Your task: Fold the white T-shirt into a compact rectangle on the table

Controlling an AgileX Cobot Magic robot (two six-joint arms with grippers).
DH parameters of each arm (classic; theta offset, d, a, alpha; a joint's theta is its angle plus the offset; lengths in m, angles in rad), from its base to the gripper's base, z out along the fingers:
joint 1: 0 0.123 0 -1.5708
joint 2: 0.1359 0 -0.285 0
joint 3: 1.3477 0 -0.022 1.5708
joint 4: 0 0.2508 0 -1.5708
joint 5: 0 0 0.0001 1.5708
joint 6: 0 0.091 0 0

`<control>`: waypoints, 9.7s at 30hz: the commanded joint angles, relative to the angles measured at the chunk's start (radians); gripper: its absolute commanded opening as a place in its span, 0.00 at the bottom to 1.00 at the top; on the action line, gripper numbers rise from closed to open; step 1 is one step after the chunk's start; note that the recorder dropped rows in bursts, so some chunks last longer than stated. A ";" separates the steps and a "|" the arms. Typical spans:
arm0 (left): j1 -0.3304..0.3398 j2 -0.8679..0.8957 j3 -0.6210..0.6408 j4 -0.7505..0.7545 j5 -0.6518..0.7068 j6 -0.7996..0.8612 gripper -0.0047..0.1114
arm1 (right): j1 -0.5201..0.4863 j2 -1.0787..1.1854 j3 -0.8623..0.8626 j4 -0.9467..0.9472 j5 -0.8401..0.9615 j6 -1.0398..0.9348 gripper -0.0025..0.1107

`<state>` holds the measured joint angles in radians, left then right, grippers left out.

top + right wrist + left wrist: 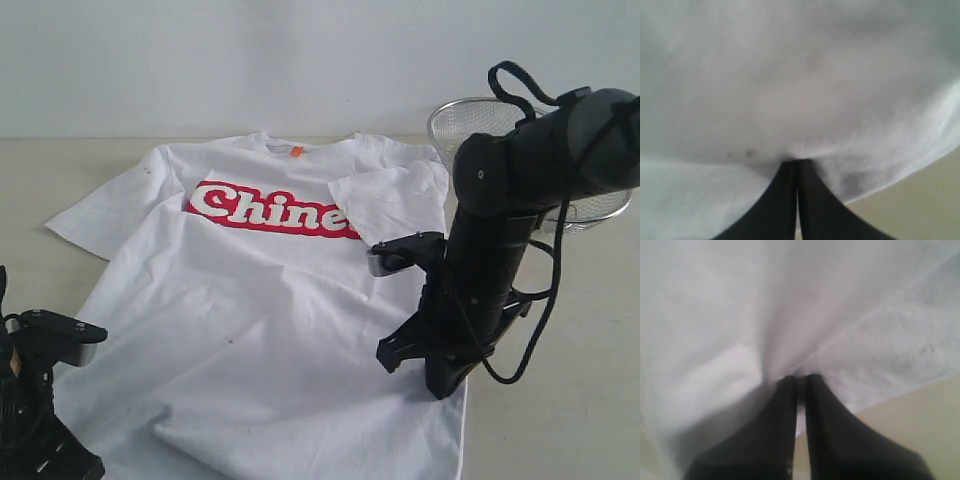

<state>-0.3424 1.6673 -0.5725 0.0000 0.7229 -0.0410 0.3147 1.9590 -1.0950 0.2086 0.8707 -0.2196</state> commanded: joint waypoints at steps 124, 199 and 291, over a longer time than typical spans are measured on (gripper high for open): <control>0.682 0.226 -0.647 -0.773 -0.031 0.728 0.08 | -0.067 0.211 -0.693 0.029 0.111 -0.161 0.02; 0.658 0.647 -1.007 -0.804 0.254 0.718 0.08 | -0.067 0.355 -0.814 -0.166 0.122 -0.070 0.02; 0.376 0.648 -1.235 -0.872 0.486 0.799 0.08 | -0.226 0.366 -0.814 0.039 -0.041 -0.219 0.02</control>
<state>0.0457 2.3266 -1.8019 -0.8586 1.1984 0.7515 0.0969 2.3187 -1.9025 0.2858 0.8536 -0.4436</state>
